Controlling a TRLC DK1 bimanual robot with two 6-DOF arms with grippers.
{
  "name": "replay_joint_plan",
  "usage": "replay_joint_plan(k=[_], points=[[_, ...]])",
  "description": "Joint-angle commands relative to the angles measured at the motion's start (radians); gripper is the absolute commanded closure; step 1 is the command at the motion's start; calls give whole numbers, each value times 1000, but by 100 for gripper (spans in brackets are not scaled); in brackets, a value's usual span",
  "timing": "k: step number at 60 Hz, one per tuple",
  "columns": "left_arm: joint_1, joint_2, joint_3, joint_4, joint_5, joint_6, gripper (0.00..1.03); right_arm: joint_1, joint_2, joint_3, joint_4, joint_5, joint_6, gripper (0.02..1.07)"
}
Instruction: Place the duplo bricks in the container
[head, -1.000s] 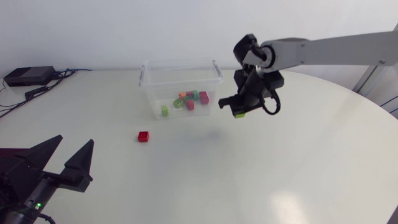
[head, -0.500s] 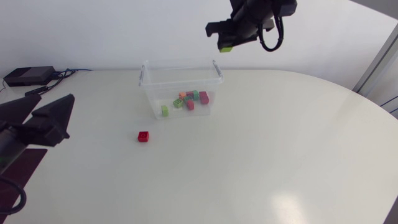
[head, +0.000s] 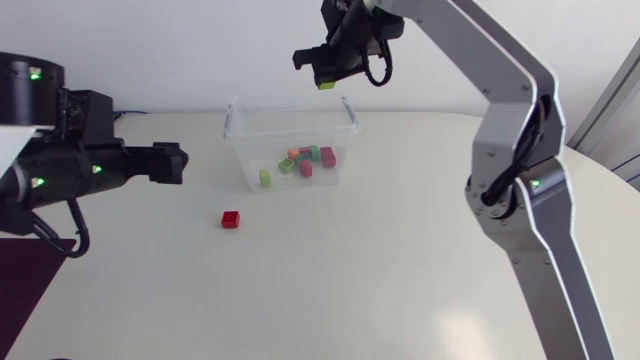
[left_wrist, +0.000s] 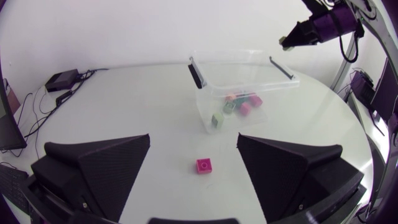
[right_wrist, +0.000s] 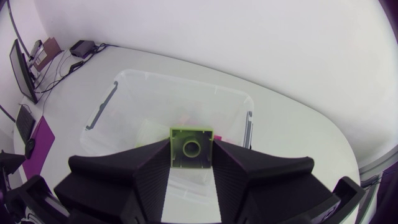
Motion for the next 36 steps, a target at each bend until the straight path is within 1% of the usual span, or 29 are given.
replay_joint_plan(k=[1, 4, 6, 7, 10, 15, 19, 20, 23, 25, 28, 30, 31, 32, 36], points=[[-7, 120, 88, -50, -6, 8, 8, 6, 81, 97, -38, -3, -11, 79], [-7, 160, 103, -58, -6, 32, 8, 4, 95, 102, -41, -5, -2, 79], [-7, 191, 120, -66, -6, 48, 10, 1, 96, 91, -40, -5, 5, 79], [-7, 211, 134, -78, -6, 53, 12, 0, 96, 83, -37, -5, 10, 79], [1, 263, 183, -136, -6, 64, 12, -5, 93, 45, -27, -5, 28, 79], [13, 285, 199, -130, -5, 64, 12, -7, 104, 27, -26, -5, 33, 79], [7, 314, 206, -132, -5, 64, 12, -5, 112, 19, -24, -3, 33, 77], [7, 323, 208, -132, -5, 64, 12, -5, 113, 17, -24, -3, 35, 75], [2, 346, 206, -125, -6, 64, 12, -2, 116, 11, -23, 1, 36, 63], [-1, 367, 206, -124, -6, 64, 12, 0, 119, 4, -21, 7, 38, 51], [-2, 390, 209, -124, -6, 64, 12, 4, 122, -6, -20, 12, 41, 30], [-4, 410, 209, -124, -6, 65, 12, 9, 124, -13, -20, 17, 42, 14], [-4, 426, 211, -124, -6, 67, 12, 10, 125, -15, -20, 18, 42, 7], [-2, 433, 212, -122, -6, 68, 12, 10, 127, -16, -20, 20, 44, 5], [-5, 476, 209, -121, -6, 85, 12, 12, 125, -26, -20, 29, 47, 6]])
